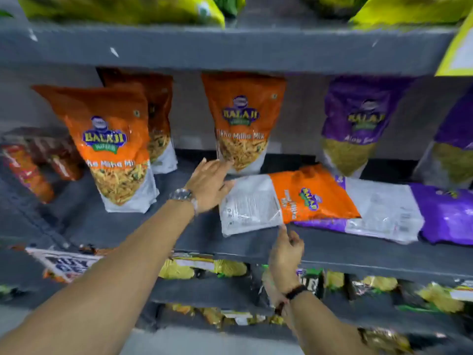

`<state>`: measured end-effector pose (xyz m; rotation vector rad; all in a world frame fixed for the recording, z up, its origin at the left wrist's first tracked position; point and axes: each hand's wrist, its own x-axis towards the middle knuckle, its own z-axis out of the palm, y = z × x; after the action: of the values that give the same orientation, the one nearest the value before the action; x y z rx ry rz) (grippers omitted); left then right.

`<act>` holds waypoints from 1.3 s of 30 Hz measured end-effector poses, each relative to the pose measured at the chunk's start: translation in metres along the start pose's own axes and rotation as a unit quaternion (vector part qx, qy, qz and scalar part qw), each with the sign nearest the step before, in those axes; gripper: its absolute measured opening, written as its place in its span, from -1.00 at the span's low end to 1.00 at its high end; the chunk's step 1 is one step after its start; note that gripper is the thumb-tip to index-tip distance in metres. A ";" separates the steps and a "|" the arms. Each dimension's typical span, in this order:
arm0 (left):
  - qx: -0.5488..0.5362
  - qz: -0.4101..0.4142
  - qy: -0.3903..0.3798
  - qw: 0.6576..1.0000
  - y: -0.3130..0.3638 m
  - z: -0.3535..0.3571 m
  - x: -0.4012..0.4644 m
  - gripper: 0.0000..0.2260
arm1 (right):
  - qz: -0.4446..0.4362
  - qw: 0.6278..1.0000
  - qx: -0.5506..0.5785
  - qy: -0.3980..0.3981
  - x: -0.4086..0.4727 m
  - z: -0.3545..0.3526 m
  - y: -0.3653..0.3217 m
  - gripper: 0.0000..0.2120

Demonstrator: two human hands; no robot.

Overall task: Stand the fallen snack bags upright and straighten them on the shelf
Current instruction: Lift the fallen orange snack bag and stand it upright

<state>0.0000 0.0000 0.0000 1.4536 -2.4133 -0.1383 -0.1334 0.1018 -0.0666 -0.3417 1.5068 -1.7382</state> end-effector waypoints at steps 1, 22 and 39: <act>-0.006 -0.010 -0.024 1.000 -0.003 0.004 0.011 -0.56 | 0.025 0.999 0.017 0.010 0.006 0.004 0.003 -0.64; -0.495 -0.109 -0.086 0.858 -0.076 0.040 -0.001 -0.68 | -0.090 0.971 -0.063 -0.211 0.021 0.039 -0.014 -0.67; -0.474 -0.245 0.184 0.826 -0.071 0.076 -0.013 -0.68 | -0.193 0.929 -0.111 -0.294 0.036 0.040 0.010 -0.59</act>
<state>0.0413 -0.0291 -0.0915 1.3454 -1.2491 -0.9266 -0.1269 0.0480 -0.0758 -1.2315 1.2324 -1.5418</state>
